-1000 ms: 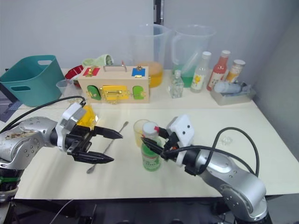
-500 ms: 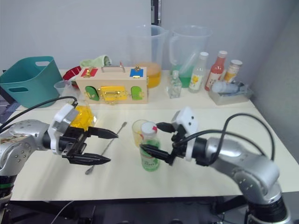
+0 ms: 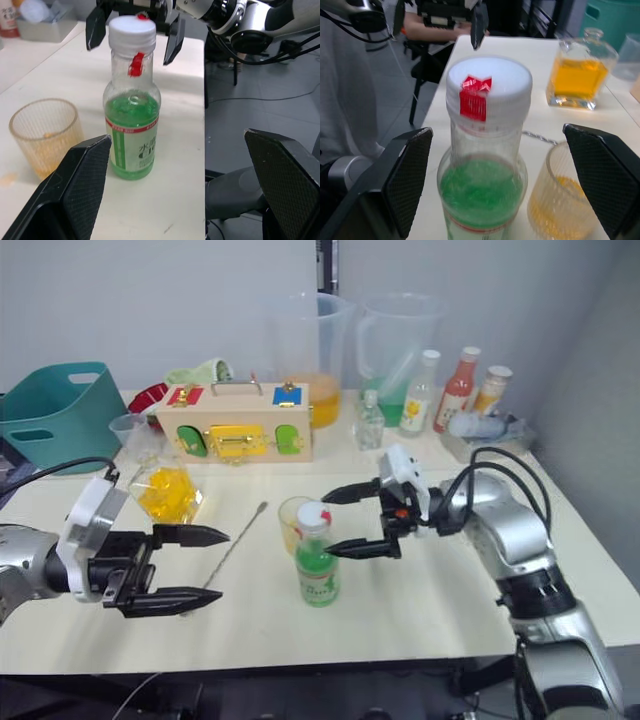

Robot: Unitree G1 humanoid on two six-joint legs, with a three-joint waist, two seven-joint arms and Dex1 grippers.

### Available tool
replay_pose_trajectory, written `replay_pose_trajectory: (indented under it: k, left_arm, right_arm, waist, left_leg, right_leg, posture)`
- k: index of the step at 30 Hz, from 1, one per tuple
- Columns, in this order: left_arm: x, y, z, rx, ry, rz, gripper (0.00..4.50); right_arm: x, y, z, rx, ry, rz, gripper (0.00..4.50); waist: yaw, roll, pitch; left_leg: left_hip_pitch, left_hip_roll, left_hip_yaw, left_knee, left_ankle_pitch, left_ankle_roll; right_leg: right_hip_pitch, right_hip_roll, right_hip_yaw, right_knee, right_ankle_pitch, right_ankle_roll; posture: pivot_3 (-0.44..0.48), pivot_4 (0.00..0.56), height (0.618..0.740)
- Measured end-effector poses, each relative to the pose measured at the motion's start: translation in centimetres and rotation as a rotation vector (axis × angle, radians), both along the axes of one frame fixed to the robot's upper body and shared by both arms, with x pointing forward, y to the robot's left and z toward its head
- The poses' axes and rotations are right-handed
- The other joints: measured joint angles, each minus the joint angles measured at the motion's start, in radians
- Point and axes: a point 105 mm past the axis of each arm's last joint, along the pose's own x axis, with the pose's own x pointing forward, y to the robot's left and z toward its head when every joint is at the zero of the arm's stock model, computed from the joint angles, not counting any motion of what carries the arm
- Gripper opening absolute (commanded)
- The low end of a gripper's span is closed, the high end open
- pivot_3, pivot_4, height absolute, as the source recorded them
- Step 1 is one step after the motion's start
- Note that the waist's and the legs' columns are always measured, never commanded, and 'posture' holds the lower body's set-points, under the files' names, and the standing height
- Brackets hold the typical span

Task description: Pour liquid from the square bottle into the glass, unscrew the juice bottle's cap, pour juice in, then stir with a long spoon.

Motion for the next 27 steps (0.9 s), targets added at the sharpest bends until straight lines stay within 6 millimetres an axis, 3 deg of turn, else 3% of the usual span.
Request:
replay_pose_trajectory:
  k: [9,15,18,27]
  left_arm:
    - [-1.2,-0.4,0.4,-0.011,-0.01,0.035,4.5]
    - [-1.2,-0.4,0.4,-0.004,-0.01,0.043,4.5]
    - [-1.2,-0.4,0.5,-0.001,-0.011,0.04,4.5]
    - [-0.4,-0.7,0.1,0.01,0.004,-0.021,4.5]
  right_arm:
    - [-0.8,1.6,-0.7,-0.002,0.018,0.142,4.44]
    - [0.0,1.6,-1.2,-0.026,0.018,0.108,2.8]
    - [0.1,1.7,-1.4,-0.034,0.013,0.102,1.69]
    - [-0.8,1.1,-1.1,0.005,0.031,0.038,1.52]
  waist:
    - [0.006,0.0,0.0]
    - [0.004,0.0,0.0]
    - [0.004,0.0,0.0]
    - [0.006,0.0,0.0]
  left_leg:
    - [0.0,-0.001,-0.001,0.0,0.0,-0.001]
    - [0.0,-0.001,-0.001,-0.001,0.0,-0.001]
    - [0.0,-0.001,0.0,-0.001,0.0,-0.001]
    - [-0.001,-0.001,-0.001,-0.001,0.0,-0.001]
  right_leg:
    - [-0.001,-0.001,0.0,-0.001,0.0,0.0]
    - [-0.001,-0.001,0.0,-0.001,0.0,0.0]
    - [-0.001,-0.001,0.0,-0.001,0.0,0.0]
    - [-0.002,-0.001,0.0,0.0,0.0,0.0]
  posture:
    - [0.0,0.15,0.74]
    - [0.0,0.15,0.74]
    - [0.0,0.15,0.74]
    - [0.0,0.15,0.74]
